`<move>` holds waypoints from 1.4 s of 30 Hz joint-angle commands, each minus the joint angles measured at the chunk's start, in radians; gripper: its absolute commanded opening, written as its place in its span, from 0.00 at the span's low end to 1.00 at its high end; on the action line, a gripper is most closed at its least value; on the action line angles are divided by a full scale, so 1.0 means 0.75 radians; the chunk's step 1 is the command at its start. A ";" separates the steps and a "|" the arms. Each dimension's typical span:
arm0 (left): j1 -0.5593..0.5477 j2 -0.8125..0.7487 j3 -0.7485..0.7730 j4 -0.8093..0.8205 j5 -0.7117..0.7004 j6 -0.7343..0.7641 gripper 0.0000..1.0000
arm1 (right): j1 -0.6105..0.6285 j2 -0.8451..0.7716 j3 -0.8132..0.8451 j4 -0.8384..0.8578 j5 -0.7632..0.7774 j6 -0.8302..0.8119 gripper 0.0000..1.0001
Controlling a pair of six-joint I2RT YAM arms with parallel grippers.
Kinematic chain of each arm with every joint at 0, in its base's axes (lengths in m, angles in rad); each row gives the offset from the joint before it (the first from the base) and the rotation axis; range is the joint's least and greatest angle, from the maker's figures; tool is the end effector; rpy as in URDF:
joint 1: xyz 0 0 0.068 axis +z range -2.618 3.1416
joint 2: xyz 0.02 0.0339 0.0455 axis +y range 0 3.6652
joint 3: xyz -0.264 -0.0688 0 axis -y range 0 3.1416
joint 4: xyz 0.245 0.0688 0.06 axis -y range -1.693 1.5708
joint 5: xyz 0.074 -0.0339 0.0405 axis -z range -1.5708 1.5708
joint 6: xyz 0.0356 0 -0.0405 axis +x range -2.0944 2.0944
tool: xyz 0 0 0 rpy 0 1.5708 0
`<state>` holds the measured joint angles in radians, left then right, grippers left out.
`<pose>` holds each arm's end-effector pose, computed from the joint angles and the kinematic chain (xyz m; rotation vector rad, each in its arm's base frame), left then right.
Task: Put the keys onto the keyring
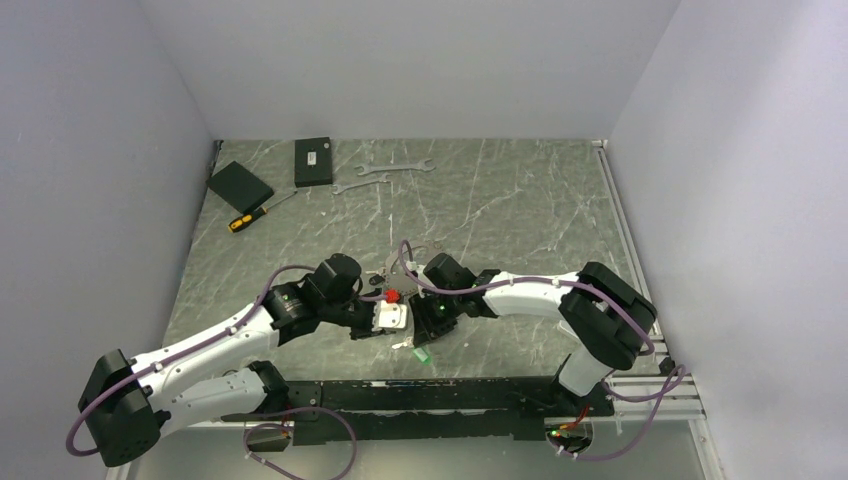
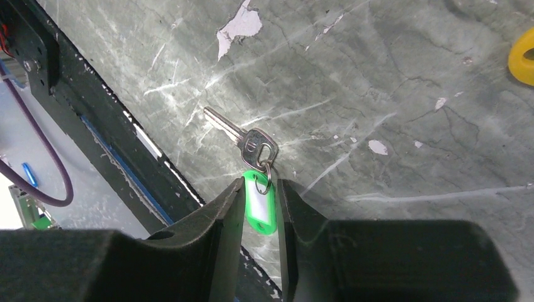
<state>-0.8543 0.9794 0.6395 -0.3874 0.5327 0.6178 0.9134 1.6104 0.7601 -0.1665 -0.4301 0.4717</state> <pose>0.1190 -0.1642 0.2380 1.7261 1.4925 -0.7335 0.1674 0.2411 0.1423 -0.7886 2.7130 0.9859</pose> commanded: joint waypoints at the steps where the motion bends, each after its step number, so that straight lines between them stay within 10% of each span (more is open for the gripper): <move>1: -0.005 0.007 0.008 -0.003 -0.001 0.015 0.36 | 0.007 0.007 0.011 0.004 -0.030 -0.015 0.28; 11: -0.006 0.005 0.002 0.000 -0.018 0.015 0.36 | 0.009 0.004 0.024 0.011 -0.019 -0.027 0.00; 42: 0.304 -0.064 0.060 0.097 0.388 -0.096 0.32 | 0.007 -0.677 -0.095 0.421 0.189 -0.589 0.00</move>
<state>-0.6495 0.9234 0.6399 -0.3553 0.7193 0.5594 0.9154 1.1301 0.6975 0.0509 -0.2417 0.1036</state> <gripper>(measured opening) 0.330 0.010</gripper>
